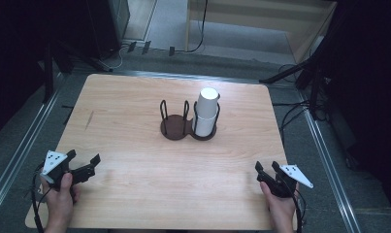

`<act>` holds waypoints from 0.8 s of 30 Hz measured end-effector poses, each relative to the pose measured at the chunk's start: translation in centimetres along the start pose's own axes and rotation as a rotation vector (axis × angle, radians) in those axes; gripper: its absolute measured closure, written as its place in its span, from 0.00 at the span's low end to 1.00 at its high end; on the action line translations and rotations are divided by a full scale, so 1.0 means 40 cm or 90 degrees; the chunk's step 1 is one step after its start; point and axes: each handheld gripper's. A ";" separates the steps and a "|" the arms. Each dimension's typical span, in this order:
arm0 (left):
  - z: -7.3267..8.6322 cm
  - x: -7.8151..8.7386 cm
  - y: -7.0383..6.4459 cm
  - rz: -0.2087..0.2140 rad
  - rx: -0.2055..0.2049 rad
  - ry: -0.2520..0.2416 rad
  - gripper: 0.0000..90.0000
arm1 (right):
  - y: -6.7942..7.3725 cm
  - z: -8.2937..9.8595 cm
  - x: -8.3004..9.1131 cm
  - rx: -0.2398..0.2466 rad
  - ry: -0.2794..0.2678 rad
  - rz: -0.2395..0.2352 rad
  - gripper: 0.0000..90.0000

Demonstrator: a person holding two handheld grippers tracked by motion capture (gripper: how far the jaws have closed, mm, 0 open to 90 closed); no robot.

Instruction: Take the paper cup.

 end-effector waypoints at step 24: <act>-0.004 -0.015 -0.002 0.006 -0.011 0.021 0.09 | 0.091 -0.089 -0.020 0.038 0.003 -0.011 0.23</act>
Point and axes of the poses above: each handheld gripper's, and its own axes: x roughly backward along the jaws, z roughly out of its underside, y roughly to its left, and after that the axes turned 2 degrees about z, right-handed
